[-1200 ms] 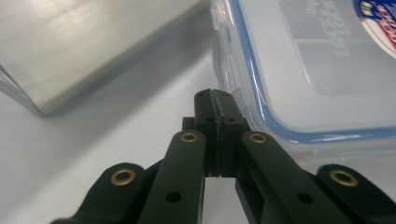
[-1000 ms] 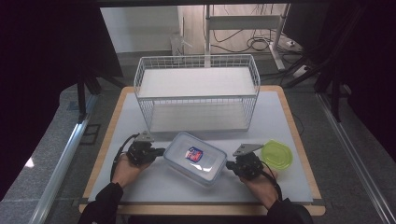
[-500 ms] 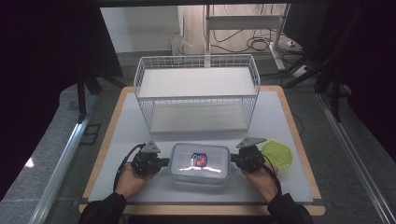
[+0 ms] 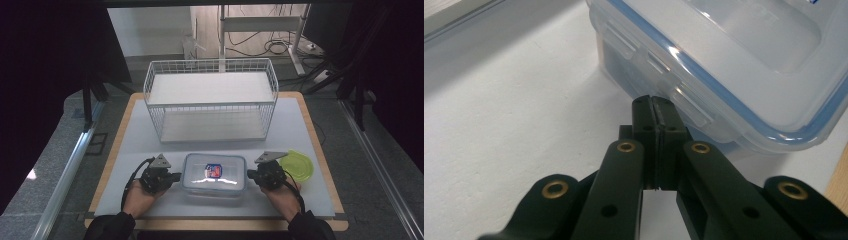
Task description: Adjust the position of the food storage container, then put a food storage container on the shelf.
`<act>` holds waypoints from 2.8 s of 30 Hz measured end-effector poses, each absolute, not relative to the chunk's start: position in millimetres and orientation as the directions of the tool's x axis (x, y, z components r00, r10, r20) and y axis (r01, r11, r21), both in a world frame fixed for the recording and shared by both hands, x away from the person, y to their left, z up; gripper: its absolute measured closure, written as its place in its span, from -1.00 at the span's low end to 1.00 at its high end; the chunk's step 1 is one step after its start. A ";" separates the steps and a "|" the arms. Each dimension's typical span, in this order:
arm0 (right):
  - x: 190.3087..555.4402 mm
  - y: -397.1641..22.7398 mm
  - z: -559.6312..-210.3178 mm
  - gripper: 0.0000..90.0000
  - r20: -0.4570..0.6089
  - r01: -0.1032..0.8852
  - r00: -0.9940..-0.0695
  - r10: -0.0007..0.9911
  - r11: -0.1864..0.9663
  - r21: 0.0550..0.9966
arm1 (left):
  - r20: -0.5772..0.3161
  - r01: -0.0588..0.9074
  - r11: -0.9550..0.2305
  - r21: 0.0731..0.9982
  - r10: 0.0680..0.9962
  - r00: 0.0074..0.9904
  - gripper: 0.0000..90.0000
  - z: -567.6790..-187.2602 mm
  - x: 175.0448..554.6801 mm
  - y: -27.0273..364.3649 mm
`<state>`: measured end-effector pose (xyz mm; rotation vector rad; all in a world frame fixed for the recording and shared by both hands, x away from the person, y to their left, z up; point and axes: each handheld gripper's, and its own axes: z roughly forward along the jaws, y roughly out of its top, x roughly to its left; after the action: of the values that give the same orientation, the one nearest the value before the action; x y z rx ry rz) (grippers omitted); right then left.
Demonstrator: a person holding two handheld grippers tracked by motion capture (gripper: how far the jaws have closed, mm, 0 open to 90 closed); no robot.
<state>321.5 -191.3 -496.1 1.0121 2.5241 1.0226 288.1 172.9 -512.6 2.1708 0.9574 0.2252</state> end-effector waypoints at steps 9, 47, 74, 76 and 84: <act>330.1 -190.4 -495.8 1.00 0.007 0.497 -0.737 0.675 0.536 0.682 | -0.140 0.575 -0.435 0.693 0.702 0.699 0.90 -512.1 287.9 173.7; 311.6 -211.4 -475.0 -0.91 -0.001 0.404 -0.773 0.634 0.494 0.770 | -0.021 0.450 -0.399 0.799 0.730 0.683 -0.87 -505.0 267.5 204.1; 335.9 -177.2 -491.4 -1.00 0.268 0.566 -0.781 0.564 0.457 0.686 | -0.391 0.613 -0.368 0.699 0.521 0.759 -1.00 -514.9 321.0 161.9; 337.5 -177.0 -492.1 -1.00 0.284 0.577 -0.775 0.564 0.451 0.681 | -0.412 0.623 -0.366 0.692 0.508 0.757 -1.00 -516.7 322.8 159.7; 340.4 -176.5 -493.7 -0.90 0.364 0.636 -0.746 0.557 0.438 0.635 | -0.423 0.644 -0.373 0.667 0.522 0.741 -0.99 -514.6 318.3 157.5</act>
<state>340.4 -176.5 -493.7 1.1442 2.7471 1.2854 318.3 157.5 -514.6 2.0556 0.8794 -0.1757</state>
